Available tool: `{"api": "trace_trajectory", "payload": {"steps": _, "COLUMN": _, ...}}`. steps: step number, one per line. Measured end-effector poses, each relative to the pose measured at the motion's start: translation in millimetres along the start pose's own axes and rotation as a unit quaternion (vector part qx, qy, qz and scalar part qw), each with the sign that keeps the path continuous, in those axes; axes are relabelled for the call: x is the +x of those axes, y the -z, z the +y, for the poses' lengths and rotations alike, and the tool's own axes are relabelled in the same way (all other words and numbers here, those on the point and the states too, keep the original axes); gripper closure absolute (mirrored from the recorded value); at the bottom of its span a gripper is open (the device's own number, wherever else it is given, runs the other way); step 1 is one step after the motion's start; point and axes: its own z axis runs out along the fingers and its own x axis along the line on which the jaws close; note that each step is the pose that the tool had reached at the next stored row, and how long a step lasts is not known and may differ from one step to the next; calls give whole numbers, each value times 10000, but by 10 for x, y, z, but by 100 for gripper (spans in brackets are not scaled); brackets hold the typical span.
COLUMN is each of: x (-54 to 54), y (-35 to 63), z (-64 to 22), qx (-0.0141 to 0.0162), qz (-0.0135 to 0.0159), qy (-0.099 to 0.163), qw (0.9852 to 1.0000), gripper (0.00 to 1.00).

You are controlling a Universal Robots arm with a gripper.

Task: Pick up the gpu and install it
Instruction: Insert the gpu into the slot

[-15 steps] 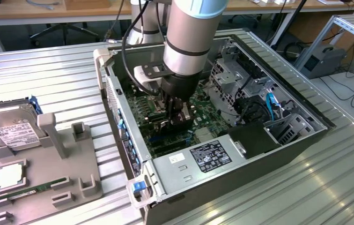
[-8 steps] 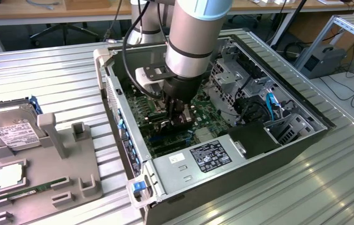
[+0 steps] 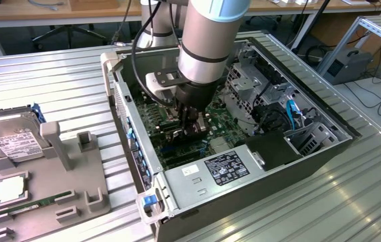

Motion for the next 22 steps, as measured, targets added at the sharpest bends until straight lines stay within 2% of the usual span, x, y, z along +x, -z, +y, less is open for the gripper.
{"api": "trace_trajectory", "payload": {"steps": 15, "x": 0, "y": -18, "z": 0, "qx": 2, "qz": -3, "qy": 0, "qw": 10000, "gripper": 73}}
{"api": "trace_trajectory", "payload": {"steps": 19, "x": 0, "y": -15, "z": 0, "qx": 0, "qz": 0, "qy": 0, "qw": 10000, "gripper": 48}}
{"api": "trace_trajectory", "payload": {"steps": 22, "x": -27, "y": -16, "z": 1, "qx": 0, "qz": 0, "qy": 0, "qw": 10000, "gripper": 48}}
